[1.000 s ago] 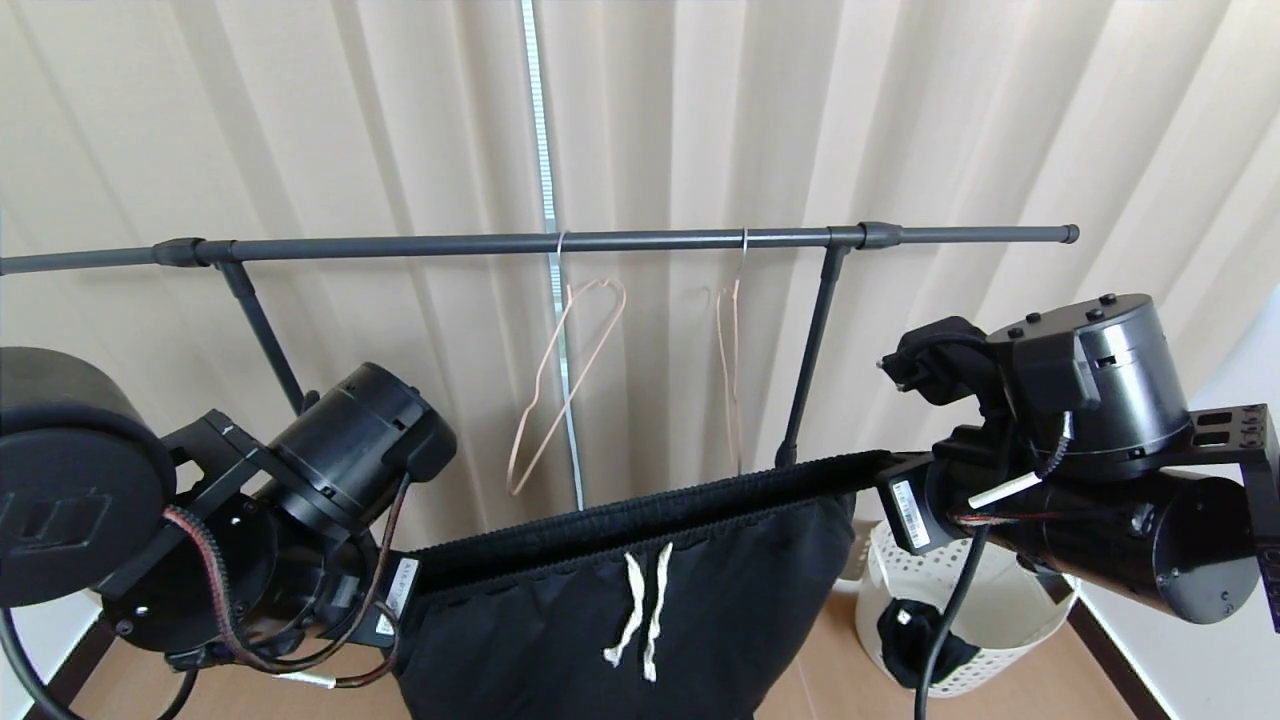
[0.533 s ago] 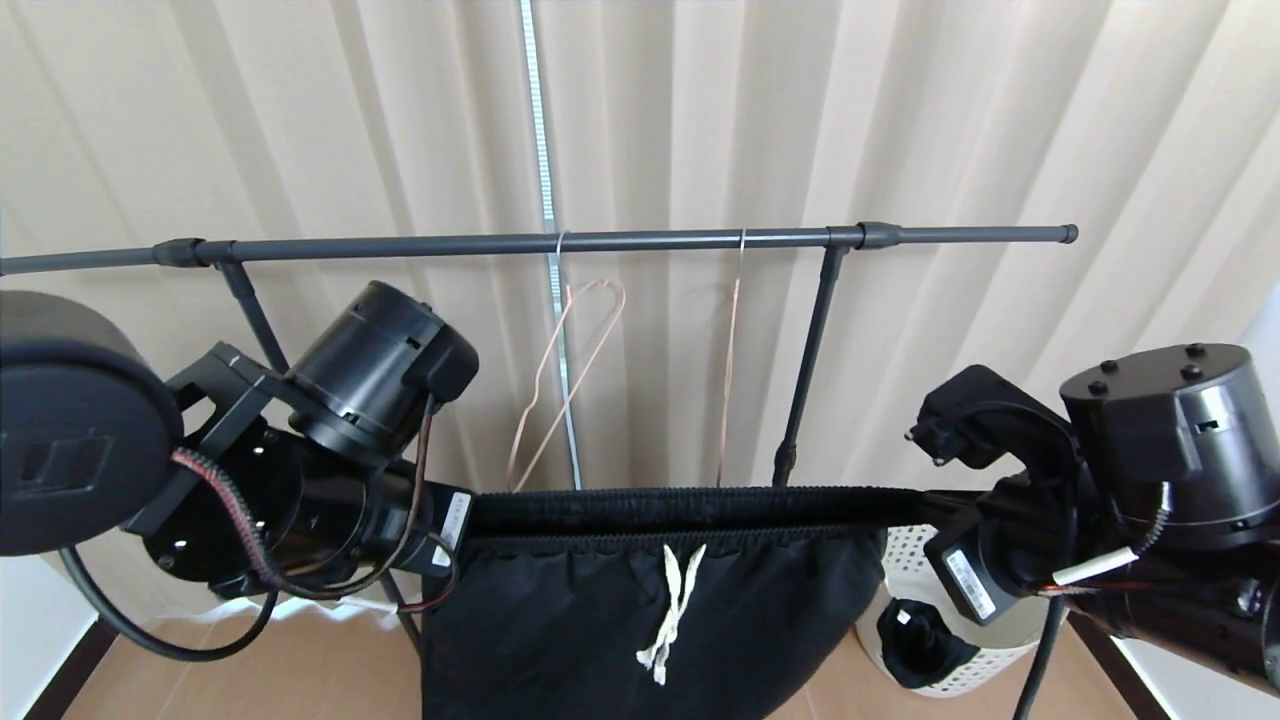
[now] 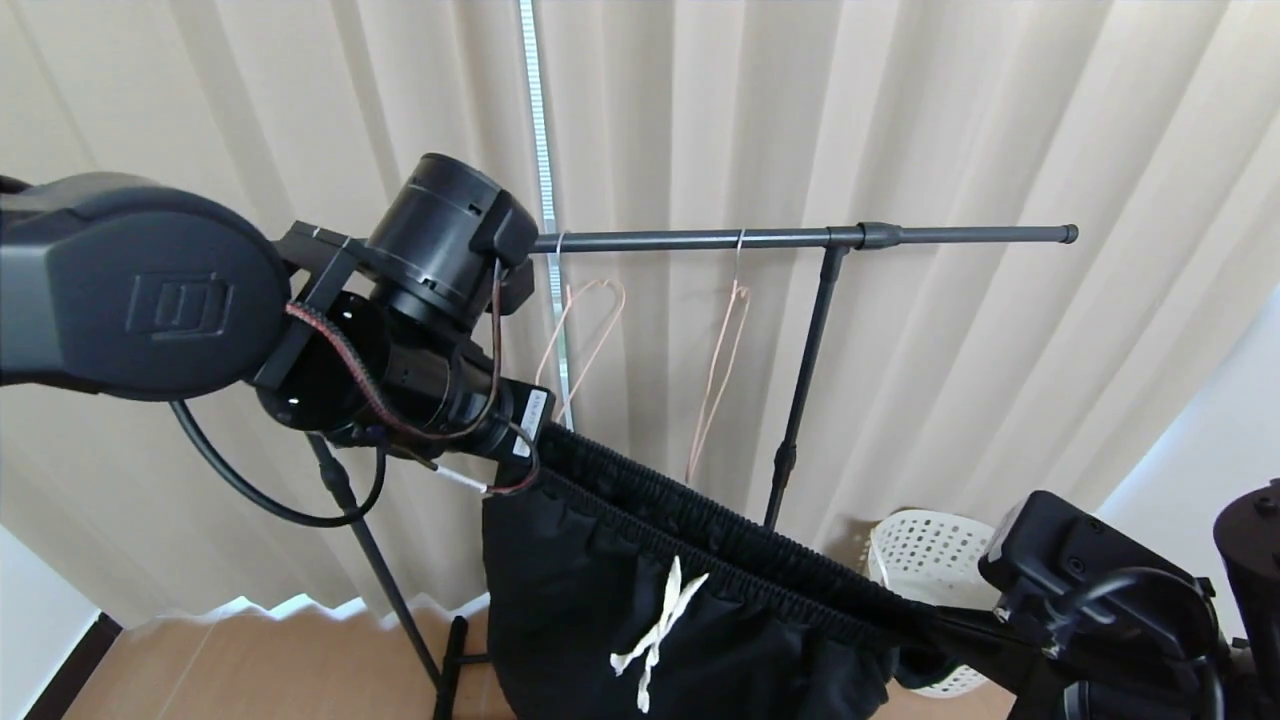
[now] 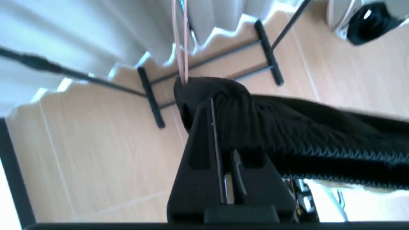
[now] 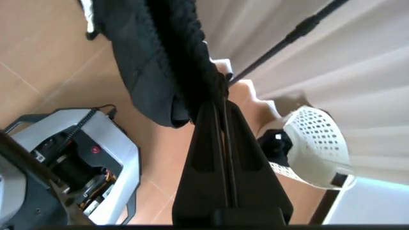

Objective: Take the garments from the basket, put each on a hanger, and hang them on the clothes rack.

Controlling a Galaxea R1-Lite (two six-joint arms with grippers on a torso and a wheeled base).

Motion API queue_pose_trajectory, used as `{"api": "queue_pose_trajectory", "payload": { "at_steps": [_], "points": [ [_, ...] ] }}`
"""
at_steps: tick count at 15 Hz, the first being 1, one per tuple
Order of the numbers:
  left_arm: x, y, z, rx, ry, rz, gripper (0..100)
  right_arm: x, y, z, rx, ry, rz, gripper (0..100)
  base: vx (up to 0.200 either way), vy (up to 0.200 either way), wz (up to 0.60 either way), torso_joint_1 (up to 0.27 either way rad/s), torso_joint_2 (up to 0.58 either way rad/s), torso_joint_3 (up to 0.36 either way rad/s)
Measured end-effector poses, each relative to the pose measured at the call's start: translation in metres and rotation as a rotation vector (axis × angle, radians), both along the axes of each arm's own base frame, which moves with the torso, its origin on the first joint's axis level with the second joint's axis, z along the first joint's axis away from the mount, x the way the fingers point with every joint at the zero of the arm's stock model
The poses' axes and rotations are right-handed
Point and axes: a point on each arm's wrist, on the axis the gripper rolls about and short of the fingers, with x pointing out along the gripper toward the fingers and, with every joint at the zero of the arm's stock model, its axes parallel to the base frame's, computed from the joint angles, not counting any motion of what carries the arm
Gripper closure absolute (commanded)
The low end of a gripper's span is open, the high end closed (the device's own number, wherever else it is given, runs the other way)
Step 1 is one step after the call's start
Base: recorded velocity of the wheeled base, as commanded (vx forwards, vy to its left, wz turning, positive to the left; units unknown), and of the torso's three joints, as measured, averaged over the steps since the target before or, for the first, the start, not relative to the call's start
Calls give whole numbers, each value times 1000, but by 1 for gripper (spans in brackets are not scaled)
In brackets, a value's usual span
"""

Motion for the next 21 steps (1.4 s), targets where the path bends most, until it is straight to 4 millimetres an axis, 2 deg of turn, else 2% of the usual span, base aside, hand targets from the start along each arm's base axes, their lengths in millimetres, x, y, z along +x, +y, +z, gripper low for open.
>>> {"api": "queue_pose_trajectory", "payload": {
  "at_steps": [4,8,10,14,19,21],
  "points": [
    [22,-15,16,-40,-65,-8,100,-17,8,2,57,17,73,100,0,0,0,0,0,0],
    [31,-23,14,-53,-71,-10,100,-48,27,-2,201,137,149,100,0,0,0,0,0,0],
    [35,-27,12,-57,-68,-16,100,-58,40,-3,249,198,163,100,0,0,0,0,0,0],
    [45,-37,14,-77,-89,-27,100,-54,80,-3,375,214,178,100,0,0,0,0,0,0],
    [49,-51,12,-93,-93,-55,100,-44,117,-3,490,310,57,100,0,0,0,0,0,0],
    [49,-54,10,-88,-88,-64,100,-41,127,-5,498,318,38,100,0,0,0,0,0,0]
  ]
}}
